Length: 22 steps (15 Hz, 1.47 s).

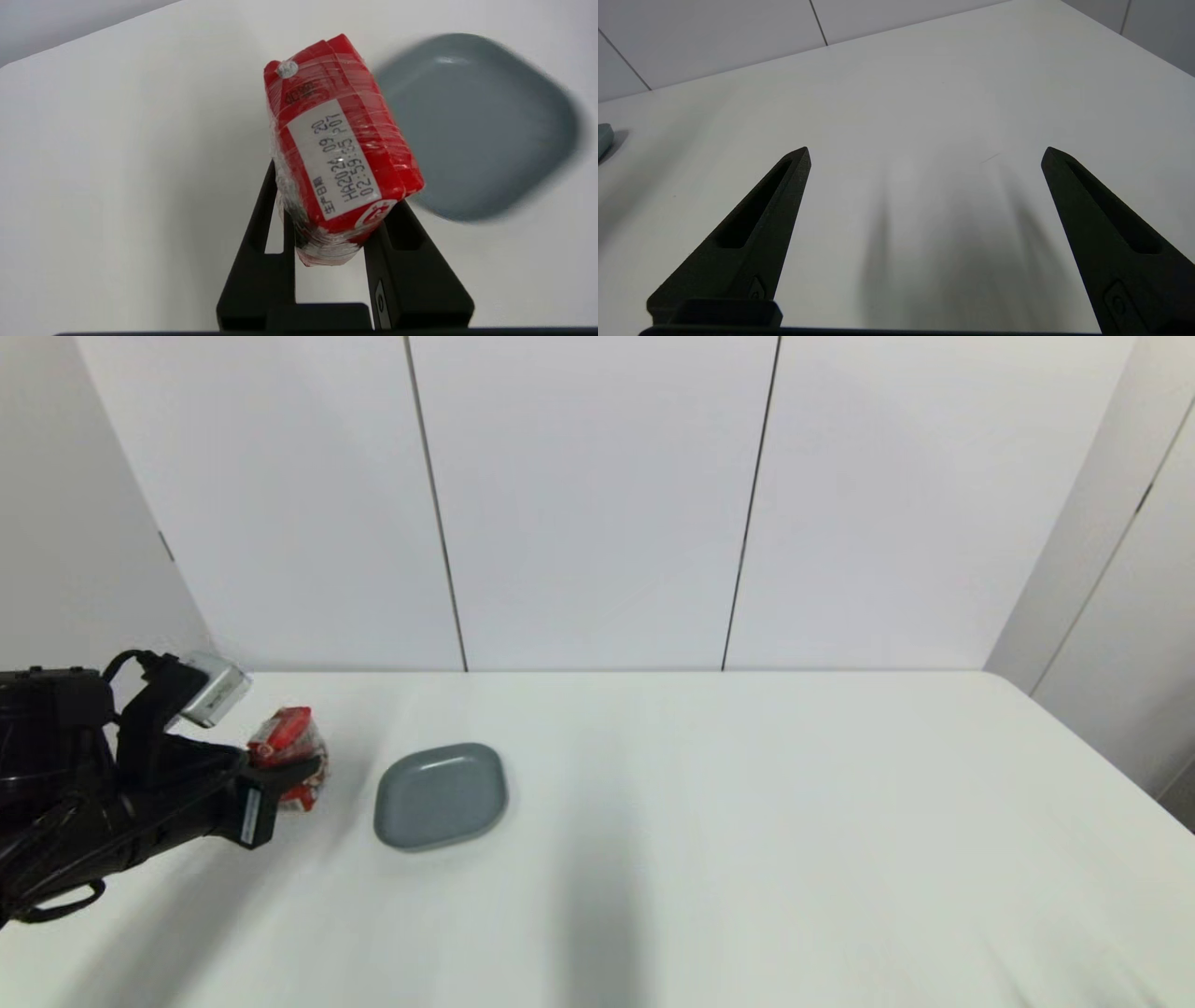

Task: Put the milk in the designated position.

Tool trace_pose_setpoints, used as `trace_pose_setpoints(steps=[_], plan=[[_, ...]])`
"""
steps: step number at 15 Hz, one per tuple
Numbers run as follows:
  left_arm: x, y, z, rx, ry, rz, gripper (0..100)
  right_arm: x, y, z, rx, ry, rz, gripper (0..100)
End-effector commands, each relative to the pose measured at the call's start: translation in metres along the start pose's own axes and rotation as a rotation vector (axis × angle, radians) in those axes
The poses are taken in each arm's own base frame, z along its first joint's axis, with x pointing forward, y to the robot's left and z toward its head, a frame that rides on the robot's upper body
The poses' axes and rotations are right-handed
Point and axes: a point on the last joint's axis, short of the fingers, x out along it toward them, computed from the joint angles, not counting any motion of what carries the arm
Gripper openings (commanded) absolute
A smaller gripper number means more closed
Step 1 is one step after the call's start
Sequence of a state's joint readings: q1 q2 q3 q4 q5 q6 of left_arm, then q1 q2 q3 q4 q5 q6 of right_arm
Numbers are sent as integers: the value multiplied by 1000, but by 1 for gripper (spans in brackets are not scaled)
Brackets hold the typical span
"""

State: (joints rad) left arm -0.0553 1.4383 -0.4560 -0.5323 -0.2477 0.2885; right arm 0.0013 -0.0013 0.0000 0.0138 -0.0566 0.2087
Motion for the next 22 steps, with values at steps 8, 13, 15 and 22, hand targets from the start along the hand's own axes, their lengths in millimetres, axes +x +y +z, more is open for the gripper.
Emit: trace_pose_setpoints(steps=[8, 13, 15, 22], plan=[[32, 9, -30, -83, 41, 12, 0, 0, 0, 0, 1, 3, 0, 100], [57, 14, -37, -95, 70, 10, 0, 0, 0, 0, 1, 3, 0, 100], [63, 17, -34, -92, 60, 12, 100, 0, 0, 0, 1, 1, 0, 100], [54, 17, -27, -85, 29, 24, 100, 0, 0, 0, 1, 3, 0, 100]])
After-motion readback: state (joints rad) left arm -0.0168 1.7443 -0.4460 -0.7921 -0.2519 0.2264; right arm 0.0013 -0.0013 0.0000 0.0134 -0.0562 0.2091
